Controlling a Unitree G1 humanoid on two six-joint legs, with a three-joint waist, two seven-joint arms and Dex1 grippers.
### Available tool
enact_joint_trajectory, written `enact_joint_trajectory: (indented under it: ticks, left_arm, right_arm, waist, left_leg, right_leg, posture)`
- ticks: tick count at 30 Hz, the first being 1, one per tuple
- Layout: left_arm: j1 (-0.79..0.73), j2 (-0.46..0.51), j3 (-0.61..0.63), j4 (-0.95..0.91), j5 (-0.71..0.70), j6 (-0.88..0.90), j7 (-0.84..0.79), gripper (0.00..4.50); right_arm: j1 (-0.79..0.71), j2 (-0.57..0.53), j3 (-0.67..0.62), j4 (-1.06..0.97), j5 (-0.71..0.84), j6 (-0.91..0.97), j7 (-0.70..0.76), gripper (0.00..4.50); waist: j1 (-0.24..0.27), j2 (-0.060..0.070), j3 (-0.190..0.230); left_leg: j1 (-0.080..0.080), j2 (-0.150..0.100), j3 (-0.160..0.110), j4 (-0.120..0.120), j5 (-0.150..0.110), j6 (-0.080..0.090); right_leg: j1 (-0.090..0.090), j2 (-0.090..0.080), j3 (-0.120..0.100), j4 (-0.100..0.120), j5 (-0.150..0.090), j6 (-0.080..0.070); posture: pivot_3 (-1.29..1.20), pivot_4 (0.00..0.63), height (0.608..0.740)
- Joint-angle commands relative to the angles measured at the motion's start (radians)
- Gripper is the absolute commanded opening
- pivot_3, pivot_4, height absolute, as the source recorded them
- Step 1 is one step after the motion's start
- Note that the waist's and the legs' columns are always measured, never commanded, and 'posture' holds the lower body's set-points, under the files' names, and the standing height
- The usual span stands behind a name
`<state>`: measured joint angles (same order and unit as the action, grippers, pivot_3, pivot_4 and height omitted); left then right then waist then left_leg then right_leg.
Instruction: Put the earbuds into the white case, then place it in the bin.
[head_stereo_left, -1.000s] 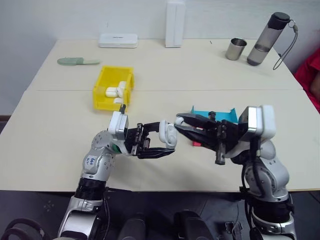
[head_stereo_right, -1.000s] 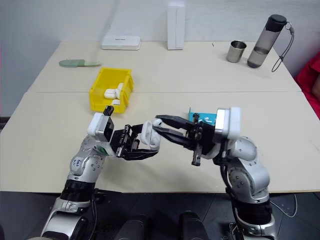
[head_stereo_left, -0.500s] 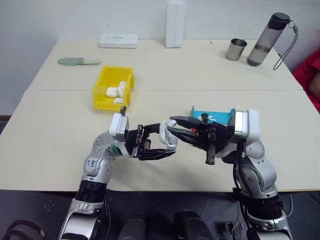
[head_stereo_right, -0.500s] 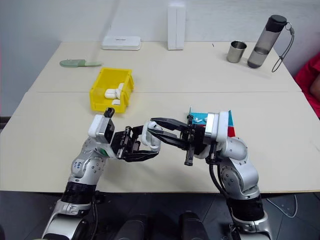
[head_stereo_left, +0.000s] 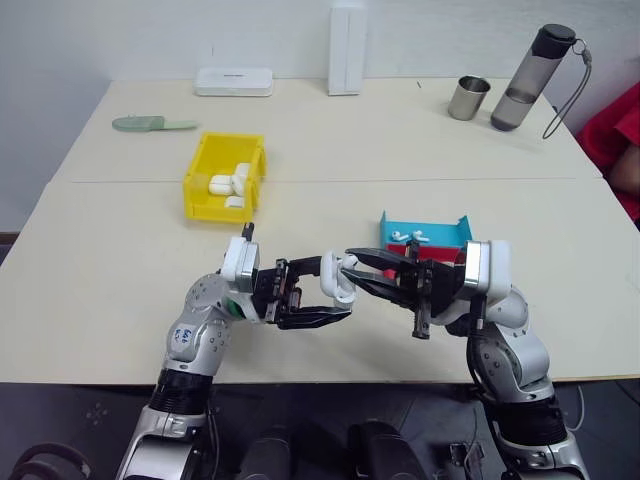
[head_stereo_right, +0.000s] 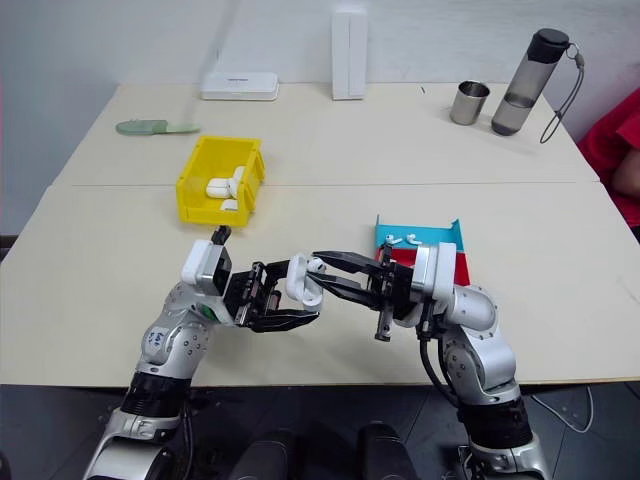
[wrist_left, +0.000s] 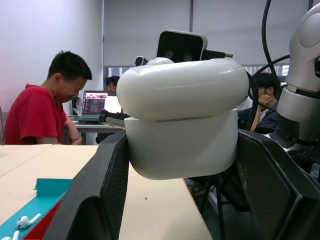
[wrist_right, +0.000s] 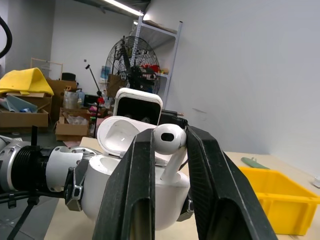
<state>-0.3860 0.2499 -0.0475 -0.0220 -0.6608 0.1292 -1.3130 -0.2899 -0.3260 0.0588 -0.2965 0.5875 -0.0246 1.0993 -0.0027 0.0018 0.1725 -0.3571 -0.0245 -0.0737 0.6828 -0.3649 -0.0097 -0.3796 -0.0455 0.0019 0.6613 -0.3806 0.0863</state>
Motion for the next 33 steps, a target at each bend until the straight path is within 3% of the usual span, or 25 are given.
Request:
enact_joint_trajectory:
  ticks: [1,15,33]
  left_arm:
    - [-0.014,-0.009,0.003,-0.046,-0.021,-0.023,-0.012,2.76]
    - [-0.04,-0.019,-0.001,-0.041,-0.008,-0.019,-0.004,2.76]
    - [-0.071,-0.046,0.022,-0.021,-0.007,-0.045,0.01,2.76]
  right_arm:
    - [0.009,-0.007,0.017,0.029,-0.042,-0.012,-0.013,0.48]
    - [-0.003,-0.049,0.076,0.015,-0.066,0.017,-0.007,0.48]
    - [0.015,-0.181,0.038,-0.013,0.027,0.124,0.02,0.48]
  waist:
    - [0.0,0.0,0.0]
    - [0.0,0.0,0.0]
    - [0.001,0.0,0.0]
  left_leg:
    - [0.0,0.0,0.0,0.0,0.0,0.0]
    - [0.0,0.0,0.0,0.0,0.0,0.0]
    - [0.0,0.0,0.0,0.0,0.0,0.0]
  right_leg:
    - [0.0,0.0,0.0,0.0,0.0,0.0]
    - [0.0,0.0,0.0,0.0,0.0,0.0]
    - [0.0,0.0,0.0,-0.001,0.0,0.0]
  posture:
    - [0.0,0.15,0.74]
    - [0.0,0.15,0.74]
    - [0.0,0.15,0.74]
